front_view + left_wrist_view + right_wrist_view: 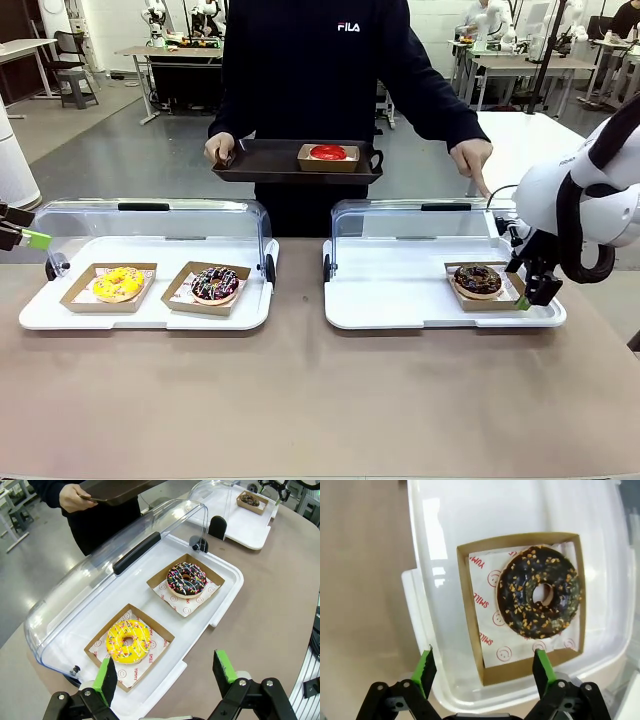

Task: Provide the desired donut to the person.
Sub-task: Pick up and lift the Paper togo box containing the Donut pointed at by the person.

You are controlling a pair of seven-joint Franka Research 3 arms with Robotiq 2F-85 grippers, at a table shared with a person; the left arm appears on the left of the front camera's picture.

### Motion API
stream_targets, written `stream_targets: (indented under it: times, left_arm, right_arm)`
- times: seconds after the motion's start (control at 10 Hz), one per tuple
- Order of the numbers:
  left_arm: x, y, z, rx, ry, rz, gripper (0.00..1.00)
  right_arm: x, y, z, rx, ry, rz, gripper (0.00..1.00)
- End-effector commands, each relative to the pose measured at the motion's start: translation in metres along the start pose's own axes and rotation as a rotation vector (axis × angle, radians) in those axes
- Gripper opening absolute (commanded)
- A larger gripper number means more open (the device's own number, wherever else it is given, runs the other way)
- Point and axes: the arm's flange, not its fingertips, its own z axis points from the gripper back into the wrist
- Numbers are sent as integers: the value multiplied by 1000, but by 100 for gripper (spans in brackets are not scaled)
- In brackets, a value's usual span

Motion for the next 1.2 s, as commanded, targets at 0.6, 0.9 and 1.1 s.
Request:
stream_targets:
  times: [0.6,0.9,1.1]
  left_arm:
    - [-3,2,-2,-9,-18,-14,100]
    - [-3,2,-2,-9,-18,-14,100]
    - [-3,2,-2,-9,-18,-14,100]
  right_arm:
    - [-15,-17,-15,16,19,-2,50]
    - [-20,-22,-22,15,35,-15,0]
    - [-22,-24,-25,30,53,-19,17]
